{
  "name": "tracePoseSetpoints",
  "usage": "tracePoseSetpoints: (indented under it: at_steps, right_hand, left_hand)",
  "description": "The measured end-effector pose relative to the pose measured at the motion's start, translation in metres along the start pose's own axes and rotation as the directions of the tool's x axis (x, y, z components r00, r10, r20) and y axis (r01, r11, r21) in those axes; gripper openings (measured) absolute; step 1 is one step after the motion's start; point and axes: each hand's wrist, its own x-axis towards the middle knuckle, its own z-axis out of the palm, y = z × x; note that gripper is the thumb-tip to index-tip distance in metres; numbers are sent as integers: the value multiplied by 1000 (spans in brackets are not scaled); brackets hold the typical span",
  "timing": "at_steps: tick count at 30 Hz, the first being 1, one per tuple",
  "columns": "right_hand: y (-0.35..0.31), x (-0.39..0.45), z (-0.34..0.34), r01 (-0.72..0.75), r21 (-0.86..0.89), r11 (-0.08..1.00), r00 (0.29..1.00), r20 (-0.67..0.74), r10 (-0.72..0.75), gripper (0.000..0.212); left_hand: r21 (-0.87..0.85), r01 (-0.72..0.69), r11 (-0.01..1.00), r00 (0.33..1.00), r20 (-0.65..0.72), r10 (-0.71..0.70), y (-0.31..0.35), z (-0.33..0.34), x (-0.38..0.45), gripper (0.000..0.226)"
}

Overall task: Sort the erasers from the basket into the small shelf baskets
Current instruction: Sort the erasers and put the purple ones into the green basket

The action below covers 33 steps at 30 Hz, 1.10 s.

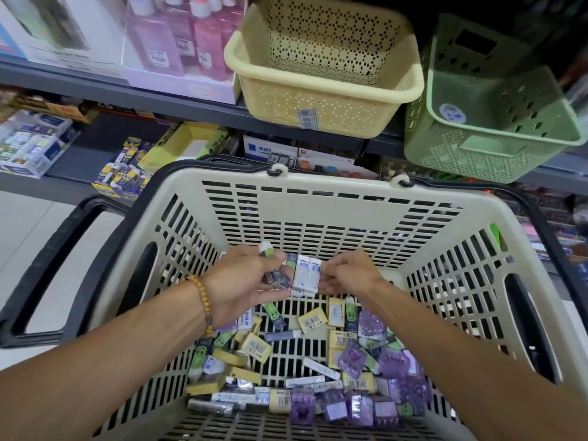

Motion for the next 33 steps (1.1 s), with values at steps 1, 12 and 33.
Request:
tracePoseSetpoints:
  at_steps: [1, 12, 33]
  right_hand:
    - [-1, -3, -2, 30, -41, 999, 999, -21, -31, 19]
    - [-24, -43, 8, 4, 263, 965, 910, 399, -113, 18]
    - [6, -2, -24, -6, 38, 999, 1000, -11, 6, 12]
  left_hand:
    - [-28, -14, 1000, 1000, -8, 14, -1, 0, 1, 24]
    - [-84, -148, 985, 989, 2, 148, -10, 10, 6, 19]
    - [455, -152, 877, 947, -188, 262, -11, -6, 4, 16]
